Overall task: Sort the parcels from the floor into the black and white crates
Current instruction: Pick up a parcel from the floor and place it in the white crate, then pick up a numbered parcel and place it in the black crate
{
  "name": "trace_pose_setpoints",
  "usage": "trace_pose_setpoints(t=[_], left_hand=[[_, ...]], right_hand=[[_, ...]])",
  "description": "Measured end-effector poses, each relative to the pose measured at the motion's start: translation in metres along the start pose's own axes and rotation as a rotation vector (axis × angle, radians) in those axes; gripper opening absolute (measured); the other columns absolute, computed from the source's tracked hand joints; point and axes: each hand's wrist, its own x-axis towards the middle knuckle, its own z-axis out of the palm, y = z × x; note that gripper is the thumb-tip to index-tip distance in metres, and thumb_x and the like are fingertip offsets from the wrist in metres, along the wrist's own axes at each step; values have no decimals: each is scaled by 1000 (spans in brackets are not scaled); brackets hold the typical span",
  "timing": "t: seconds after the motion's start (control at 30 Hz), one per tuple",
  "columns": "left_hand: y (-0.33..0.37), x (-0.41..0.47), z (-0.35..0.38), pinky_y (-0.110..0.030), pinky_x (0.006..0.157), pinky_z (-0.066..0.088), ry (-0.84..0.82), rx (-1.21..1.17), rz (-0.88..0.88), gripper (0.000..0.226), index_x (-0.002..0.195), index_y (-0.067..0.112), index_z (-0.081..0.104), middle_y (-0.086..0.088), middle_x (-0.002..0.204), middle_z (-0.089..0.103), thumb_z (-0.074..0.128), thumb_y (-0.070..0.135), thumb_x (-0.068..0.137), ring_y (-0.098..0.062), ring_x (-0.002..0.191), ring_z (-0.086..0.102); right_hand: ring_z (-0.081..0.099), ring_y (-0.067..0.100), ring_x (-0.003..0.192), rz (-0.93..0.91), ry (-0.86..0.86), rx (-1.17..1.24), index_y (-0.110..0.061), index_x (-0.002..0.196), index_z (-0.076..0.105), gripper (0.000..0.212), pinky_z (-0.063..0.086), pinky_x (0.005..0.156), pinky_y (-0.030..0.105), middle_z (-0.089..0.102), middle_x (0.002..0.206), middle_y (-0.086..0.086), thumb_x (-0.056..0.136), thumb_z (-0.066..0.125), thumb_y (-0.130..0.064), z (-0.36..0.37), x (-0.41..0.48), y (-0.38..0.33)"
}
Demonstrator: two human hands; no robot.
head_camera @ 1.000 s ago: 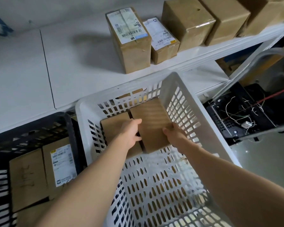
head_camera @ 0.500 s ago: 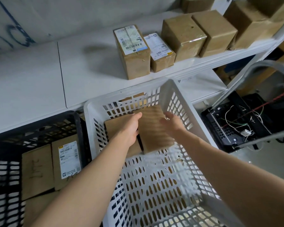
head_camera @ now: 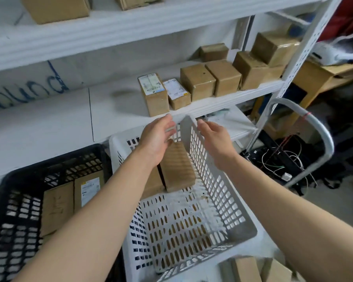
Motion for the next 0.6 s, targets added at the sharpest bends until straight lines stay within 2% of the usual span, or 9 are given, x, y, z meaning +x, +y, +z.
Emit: trace_pose_setpoints(t=[0.13,0.2,0.27,0.33,0.4,0.5,0.6], left_hand=[[8,-38,47,-29,76,43,-178,72,103,20,101,19,63,0,109,64,52,35,94,-18,108,59],[9,-55,76,-34,93,44,-287,111,151,26,106,20,63,1,115,64,51,40,94,-17,112,59],[9,-73,105,-40,105,39,-414,137,196,37,118,16,60,-2,120,62,50,43,94,-17,115,58],[7,-95,130,-37,104,39,-538,171,242,46,123,17,57,0,121,61,49,48,90,-15,116,58],[2,-116,150,-33,101,40,-667,182,262,48,120,20,58,3,119,62,49,51,86,-13,116,58],[-13,-147,179,-37,107,36,-831,182,255,40,112,22,61,1,115,63,47,50,87,-14,116,59],[-38,-181,210,-36,107,36,-971,171,202,40,110,21,61,0,116,64,46,49,87,-14,115,60]], right_hand=[[58,4,99,-5,55,162,-21,104,61,25,42,83,19,64,96,-13,96,49,-42,-50,-38,-20],[58,8,108,-18,121,218,-24,102,62,28,40,94,27,64,104,-11,94,49,-48,-79,-58,-28],[59,7,107,-59,218,264,-26,96,63,32,41,96,31,66,106,-11,91,48,-54,-108,-81,-36],[61,8,106,-92,320,299,-27,94,66,39,43,94,32,69,106,-8,86,48,-61,-133,-105,-41],[63,6,103,-102,426,318,-28,96,68,44,43,94,33,71,105,-9,82,47,-64,-155,-131,-42],[65,-1,98,-108,573,355,-29,90,69,38,43,93,31,72,100,-12,89,45,-58,-186,-176,-36],[60,4,109,-79,757,346,-27,99,64,39,40,101,33,70,107,-10,88,44,-60,-217,-229,-22]])
